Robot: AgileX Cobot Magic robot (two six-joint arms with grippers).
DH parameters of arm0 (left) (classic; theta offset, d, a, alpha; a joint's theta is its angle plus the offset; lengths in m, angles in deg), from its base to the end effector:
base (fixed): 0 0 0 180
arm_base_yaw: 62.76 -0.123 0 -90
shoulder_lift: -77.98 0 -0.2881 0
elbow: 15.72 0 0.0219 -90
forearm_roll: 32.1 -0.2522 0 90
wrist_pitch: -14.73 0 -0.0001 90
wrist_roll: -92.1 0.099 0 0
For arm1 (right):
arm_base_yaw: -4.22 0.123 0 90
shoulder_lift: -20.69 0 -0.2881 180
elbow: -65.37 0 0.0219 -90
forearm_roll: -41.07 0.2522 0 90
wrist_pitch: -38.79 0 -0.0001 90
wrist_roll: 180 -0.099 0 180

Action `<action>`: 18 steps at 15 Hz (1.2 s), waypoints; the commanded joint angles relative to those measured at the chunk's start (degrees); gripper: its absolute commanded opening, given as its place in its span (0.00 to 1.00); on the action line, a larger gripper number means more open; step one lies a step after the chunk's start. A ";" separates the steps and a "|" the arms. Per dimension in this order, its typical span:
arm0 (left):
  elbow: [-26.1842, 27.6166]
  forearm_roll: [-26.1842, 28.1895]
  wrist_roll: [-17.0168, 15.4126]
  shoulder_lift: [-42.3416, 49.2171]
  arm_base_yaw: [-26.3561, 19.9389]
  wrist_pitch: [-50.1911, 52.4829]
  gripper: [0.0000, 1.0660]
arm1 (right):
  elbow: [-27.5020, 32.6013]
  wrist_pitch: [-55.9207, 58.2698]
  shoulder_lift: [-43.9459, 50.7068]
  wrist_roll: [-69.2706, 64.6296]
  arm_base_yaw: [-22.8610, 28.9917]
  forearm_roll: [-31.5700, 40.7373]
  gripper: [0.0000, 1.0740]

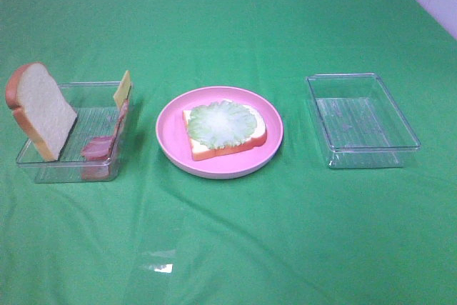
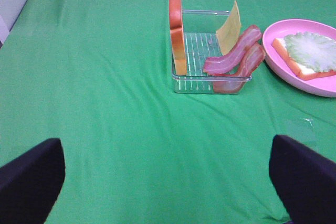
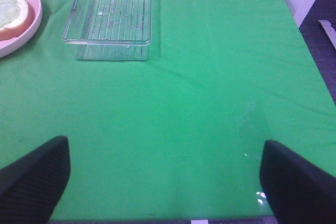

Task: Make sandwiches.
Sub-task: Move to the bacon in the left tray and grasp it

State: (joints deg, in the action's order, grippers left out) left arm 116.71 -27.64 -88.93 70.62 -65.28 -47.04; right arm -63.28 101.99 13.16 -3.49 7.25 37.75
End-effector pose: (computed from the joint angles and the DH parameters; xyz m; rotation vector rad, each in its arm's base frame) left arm -0.0033 -0.0069 0.2784 -0.0575 2.0344 -0.0766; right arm 0.0030 -0.0050 0.2573 0.0112 2.1292 -0.0034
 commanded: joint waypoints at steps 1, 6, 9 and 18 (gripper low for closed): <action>-0.11 0.46 0.06 0.23 -0.06 0.23 0.92 | 0.11 -0.11 1.55 0.63 -0.29 -0.29 0.89; -0.11 0.46 0.06 0.23 -0.06 0.23 0.92 | 0.11 -0.11 1.55 0.63 -0.29 -0.29 0.89; -0.11 0.46 0.06 0.23 -0.06 0.23 0.92 | 0.11 -0.11 1.55 0.63 -0.29 -0.29 0.89; 2.23 -3.44 -0.40 -13.87 0.06 7.73 0.92 | 0.11 -0.11 1.55 0.57 -0.29 -0.29 0.89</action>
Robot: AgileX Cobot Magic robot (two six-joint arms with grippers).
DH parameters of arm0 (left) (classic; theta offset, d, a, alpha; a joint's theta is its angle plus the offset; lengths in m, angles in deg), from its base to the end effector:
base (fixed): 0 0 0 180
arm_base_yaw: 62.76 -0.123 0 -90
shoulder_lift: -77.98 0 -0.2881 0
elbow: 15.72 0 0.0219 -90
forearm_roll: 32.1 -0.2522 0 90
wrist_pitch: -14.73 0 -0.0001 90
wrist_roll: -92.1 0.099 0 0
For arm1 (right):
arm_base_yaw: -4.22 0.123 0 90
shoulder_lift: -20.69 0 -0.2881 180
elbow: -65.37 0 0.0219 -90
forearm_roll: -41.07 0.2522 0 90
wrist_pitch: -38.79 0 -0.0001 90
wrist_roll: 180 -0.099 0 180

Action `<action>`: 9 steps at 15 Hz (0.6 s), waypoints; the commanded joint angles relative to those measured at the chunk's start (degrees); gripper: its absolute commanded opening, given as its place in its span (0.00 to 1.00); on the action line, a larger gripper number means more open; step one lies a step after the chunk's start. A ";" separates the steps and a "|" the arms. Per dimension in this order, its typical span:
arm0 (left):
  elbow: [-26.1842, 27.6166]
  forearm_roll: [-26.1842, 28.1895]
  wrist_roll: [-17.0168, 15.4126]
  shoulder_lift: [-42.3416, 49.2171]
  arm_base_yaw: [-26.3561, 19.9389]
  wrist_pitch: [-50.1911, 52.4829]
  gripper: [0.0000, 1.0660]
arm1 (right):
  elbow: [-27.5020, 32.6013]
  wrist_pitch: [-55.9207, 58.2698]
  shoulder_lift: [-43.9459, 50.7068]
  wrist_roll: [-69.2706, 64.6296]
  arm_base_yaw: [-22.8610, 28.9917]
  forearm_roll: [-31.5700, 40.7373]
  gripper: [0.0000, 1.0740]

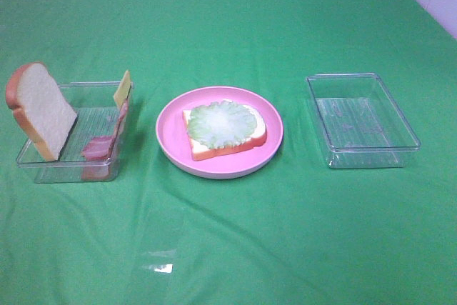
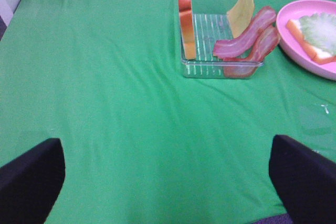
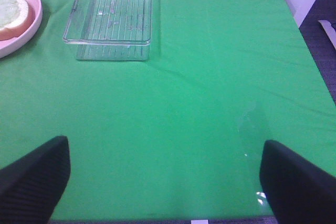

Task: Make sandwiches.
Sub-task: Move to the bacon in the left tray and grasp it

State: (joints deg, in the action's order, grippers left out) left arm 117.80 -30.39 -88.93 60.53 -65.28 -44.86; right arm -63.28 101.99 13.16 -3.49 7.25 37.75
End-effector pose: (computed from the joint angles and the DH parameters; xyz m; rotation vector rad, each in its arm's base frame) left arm 0.0246 -0.0015 0.2852 -0.0681 2.1544 -0.0214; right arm 0.0030 -0.0050 0.2573 0.0112 2.1292 -0.0034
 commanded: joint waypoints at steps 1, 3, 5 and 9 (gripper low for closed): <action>1.72 -0.57 -0.52 -7.51 0.06 10.14 0.92 | 0.11 -0.11 1.55 0.57 -0.29 -0.29 0.89; 4.01 -0.34 -0.52 -15.93 0.06 14.15 0.92 | 0.11 -0.11 1.55 0.57 -0.29 -0.29 0.89; 9.00 -0.11 -0.52 -24.69 0.06 13.98 0.92 | 0.11 -0.11 1.55 0.57 -0.29 -0.29 0.89; 24.12 3.78 -0.52 -44.86 0.06 11.69 0.92 | 0.11 -0.11 1.55 0.57 -0.29 -0.29 0.89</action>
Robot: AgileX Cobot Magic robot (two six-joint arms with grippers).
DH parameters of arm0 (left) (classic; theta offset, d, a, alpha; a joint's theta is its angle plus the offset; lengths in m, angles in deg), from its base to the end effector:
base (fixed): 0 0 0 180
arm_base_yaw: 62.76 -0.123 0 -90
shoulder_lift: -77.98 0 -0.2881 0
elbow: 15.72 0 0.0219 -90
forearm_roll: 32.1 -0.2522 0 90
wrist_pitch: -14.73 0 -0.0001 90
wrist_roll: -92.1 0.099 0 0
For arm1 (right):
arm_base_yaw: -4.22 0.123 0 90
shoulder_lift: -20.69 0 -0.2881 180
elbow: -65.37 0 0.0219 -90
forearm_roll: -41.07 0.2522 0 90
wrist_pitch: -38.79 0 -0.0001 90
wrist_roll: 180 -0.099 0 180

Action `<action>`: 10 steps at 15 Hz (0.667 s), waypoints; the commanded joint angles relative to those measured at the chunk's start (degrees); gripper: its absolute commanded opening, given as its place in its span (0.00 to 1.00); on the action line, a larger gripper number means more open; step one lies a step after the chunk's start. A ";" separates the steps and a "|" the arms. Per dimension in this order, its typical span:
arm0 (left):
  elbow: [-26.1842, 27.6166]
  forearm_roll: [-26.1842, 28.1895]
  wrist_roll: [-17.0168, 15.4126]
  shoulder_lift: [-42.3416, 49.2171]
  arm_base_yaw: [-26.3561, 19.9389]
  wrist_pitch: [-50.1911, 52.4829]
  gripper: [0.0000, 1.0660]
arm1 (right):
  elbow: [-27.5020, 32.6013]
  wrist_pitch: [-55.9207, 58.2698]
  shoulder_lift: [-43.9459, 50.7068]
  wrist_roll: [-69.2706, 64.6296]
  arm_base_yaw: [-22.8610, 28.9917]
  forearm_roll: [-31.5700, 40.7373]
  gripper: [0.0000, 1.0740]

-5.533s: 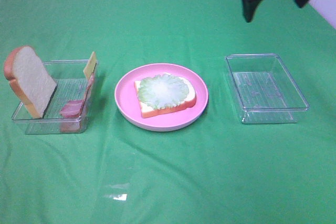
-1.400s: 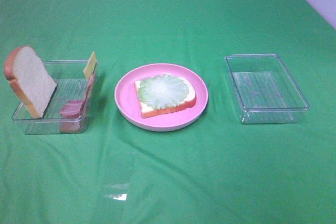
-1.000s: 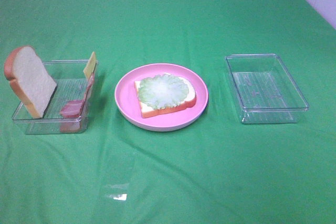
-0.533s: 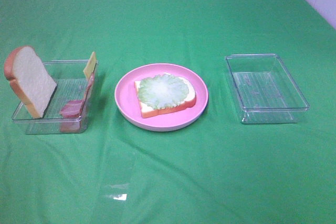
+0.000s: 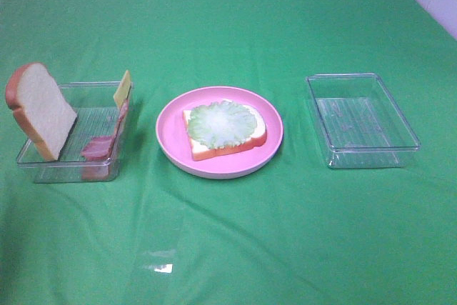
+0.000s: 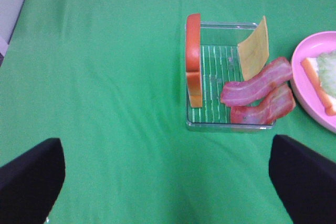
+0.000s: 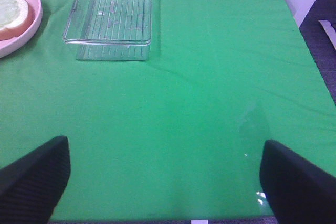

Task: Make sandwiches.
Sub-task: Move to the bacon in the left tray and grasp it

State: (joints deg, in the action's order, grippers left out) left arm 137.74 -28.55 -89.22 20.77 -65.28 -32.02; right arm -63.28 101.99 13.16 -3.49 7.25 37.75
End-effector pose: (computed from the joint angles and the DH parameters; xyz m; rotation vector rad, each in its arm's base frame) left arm 0.1675 0.0029 0.3502 -0.1009 2.2744 -0.0627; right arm 0.0030 -0.0050 0.2573 0.0112 2.1292 -0.0034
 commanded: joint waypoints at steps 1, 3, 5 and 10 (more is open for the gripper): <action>5.67 2.23 -0.23 -6.93 0.06 -2.18 0.92 | 0.11 -0.11 1.55 0.57 -0.29 -0.29 0.89; 12.78 3.78 -0.23 -15.76 0.06 -7.05 0.92 | 0.11 -0.11 1.55 0.57 -0.29 -0.29 0.89; 18.96 5.04 -0.23 -22.63 0.06 -11.63 0.92 | 0.11 -0.11 1.55 0.57 -0.29 -0.29 0.89; 28.13 2.52 -4.64 -35.24 9.22 -15.53 0.92 | 0.11 -0.11 1.55 0.57 -0.29 -0.23 0.89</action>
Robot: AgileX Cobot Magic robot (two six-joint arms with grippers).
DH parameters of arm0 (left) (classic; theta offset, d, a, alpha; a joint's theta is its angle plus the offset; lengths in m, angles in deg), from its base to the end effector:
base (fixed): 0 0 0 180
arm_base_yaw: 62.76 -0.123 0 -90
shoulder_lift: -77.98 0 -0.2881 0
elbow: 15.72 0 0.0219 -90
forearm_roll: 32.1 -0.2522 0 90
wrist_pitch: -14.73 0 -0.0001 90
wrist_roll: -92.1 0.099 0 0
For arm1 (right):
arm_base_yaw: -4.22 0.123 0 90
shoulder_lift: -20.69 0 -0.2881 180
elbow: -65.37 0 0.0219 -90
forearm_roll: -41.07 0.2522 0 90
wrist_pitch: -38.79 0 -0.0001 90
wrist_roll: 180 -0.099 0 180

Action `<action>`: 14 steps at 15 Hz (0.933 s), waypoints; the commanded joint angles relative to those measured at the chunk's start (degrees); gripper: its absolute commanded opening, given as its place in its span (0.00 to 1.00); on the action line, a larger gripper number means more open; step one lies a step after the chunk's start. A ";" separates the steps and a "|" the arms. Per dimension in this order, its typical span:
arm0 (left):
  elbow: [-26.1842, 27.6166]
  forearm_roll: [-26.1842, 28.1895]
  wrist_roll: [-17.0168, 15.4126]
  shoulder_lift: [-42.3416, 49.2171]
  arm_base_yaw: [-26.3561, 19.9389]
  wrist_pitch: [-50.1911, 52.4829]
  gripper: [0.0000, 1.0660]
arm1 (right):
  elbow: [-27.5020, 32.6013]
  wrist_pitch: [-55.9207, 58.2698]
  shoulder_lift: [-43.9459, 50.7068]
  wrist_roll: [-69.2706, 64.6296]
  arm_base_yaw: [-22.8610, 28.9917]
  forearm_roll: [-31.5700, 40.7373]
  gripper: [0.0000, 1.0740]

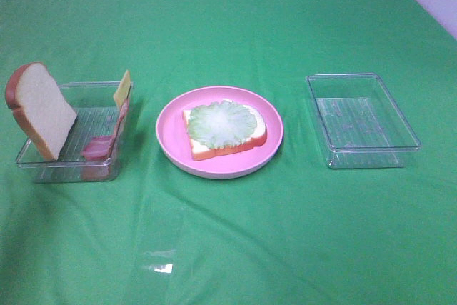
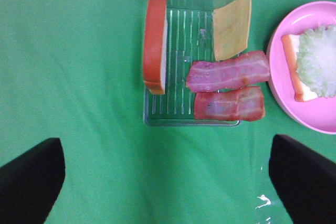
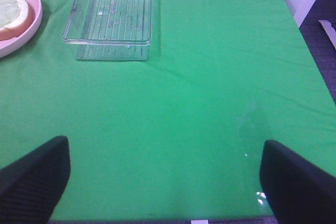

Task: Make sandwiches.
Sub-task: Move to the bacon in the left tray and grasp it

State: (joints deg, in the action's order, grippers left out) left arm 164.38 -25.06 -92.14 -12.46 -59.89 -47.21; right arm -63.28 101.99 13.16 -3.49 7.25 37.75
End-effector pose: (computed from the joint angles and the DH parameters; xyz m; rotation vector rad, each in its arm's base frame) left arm 0.2996 -0.0257 0.3445 -0.0731 2.6585 -0.2037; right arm 0.0030 -0.0050 0.2573 0.0112 2.1292 -0.0034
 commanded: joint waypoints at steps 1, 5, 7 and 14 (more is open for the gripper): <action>1.95 -1.72 -2.69 -2.86 5.61 -0.29 0.92 | 0.11 -0.11 1.55 0.57 -0.29 -0.23 0.89; 3.27 -4.93 -9.00 -10.94 15.87 -0.40 0.92 | 0.11 -0.11 1.55 0.57 -0.29 -0.23 0.89; 3.27 -5.10 -10.89 -15.18 20.80 -0.34 0.92 | 0.11 -0.11 1.55 0.57 -0.29 -0.23 0.89; 3.55 -8.25 -16.90 -22.69 24.01 3.04 0.92 | 0.11 -0.11 1.55 0.57 -0.29 -0.23 0.89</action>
State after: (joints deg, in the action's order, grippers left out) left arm 167.70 -32.91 -108.53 -34.75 -36.17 -44.69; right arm -63.28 101.99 13.16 -3.49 7.25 37.75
